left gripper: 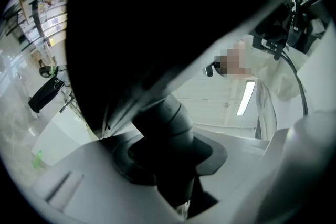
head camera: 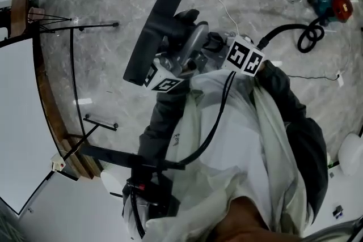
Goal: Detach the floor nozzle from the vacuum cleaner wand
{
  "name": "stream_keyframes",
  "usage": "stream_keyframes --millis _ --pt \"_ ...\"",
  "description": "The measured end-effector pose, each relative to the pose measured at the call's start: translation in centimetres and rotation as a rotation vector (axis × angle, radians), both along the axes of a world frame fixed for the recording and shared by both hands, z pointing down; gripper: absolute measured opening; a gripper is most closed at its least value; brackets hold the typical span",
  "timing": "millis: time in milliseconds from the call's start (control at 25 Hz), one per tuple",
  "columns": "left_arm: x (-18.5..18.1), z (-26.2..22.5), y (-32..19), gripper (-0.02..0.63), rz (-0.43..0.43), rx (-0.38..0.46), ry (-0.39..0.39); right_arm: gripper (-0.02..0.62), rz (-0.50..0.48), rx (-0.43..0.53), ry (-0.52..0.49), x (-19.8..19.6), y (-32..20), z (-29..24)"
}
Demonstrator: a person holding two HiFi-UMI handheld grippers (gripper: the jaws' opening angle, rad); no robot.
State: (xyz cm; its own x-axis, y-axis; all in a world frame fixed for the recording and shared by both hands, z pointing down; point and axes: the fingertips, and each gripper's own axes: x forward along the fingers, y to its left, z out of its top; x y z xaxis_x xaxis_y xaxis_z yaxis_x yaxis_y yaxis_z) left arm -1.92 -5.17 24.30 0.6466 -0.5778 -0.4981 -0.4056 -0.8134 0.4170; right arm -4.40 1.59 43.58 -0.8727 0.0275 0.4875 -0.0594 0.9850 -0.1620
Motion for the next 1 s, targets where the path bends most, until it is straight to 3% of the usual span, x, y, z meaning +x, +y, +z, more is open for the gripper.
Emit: stream_keyframes --millis 80,240,360,440,520,800,880,1000 --pt "-0.8 -0.7 -0.8 0.13 -0.042 0.003 -0.018 0.038 0.193 0.127 0.028 -0.3 -2.5 -0.6" --pt "-2.3 -0.1 -3.1 0.117 -0.195 -0.125 -0.085 0.037 0.496 0.297 0.139 0.5 -5.7 -0.7" --pt "-0.9 -1.1 -2.6 0.115 -0.075 -0.081 -0.098 0.037 0.574 0.314 0.144 1.3 -5.8 -1.5" --pt "0.7 -2.5 -1.7 0.109 0.056 0.003 -0.122 0.038 0.494 0.262 0.089 0.9 -4.7 -2.2" --pt "2.1 -3.4 -0.6 0.103 0.144 0.056 -0.14 0.04 0.353 0.182 0.029 0.6 -3.2 -2.9" --pt "2.5 -5.2 0.0 0.11 0.262 0.12 -0.042 0.04 -0.17 -0.162 -0.09 0.5 1.3 -5.5" --pt "1.8 -5.2 -0.4 0.11 0.233 0.134 -0.044 0.038 -0.174 -0.163 -0.087 0.2 1.1 -5.5" --pt "1.0 -4.8 -1.3 0.112 0.123 0.106 -0.11 0.037 -0.009 -0.055 -0.075 -0.8 -0.8 -4.9"
